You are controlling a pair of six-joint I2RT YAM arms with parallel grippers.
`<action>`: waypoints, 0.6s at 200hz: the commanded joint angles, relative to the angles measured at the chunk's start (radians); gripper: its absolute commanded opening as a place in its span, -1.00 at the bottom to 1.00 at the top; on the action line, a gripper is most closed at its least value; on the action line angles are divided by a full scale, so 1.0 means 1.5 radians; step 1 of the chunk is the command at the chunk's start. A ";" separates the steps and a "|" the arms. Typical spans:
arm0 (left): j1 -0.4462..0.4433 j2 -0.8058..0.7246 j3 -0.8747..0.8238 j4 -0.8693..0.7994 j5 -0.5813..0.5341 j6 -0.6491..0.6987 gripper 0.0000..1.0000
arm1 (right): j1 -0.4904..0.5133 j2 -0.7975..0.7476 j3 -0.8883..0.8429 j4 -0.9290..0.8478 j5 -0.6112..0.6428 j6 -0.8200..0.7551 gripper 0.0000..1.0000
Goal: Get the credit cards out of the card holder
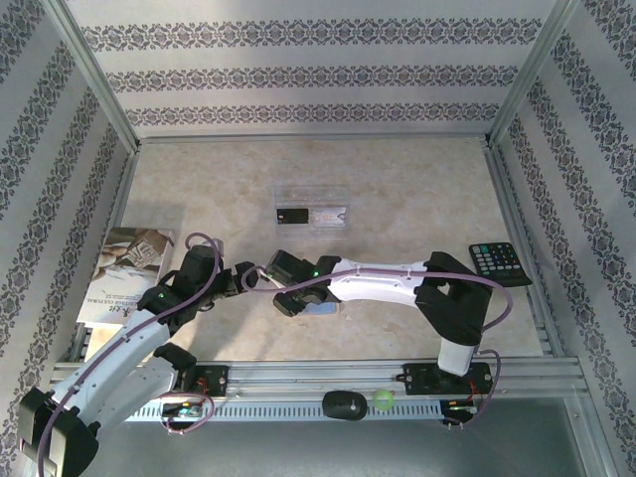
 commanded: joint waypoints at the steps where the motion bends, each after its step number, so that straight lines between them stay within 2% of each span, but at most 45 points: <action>1: 0.011 -0.010 -0.010 -0.023 -0.003 -0.015 0.89 | 0.007 0.022 0.015 -0.015 0.039 0.010 -0.13; 75: 0.016 -0.010 -0.018 -0.015 0.014 -0.015 0.88 | 0.023 0.079 0.022 -0.024 0.040 0.008 -0.22; 120: 0.018 -0.006 -0.027 0.005 0.046 -0.008 0.75 | 0.021 0.061 -0.003 0.008 0.039 0.005 -0.74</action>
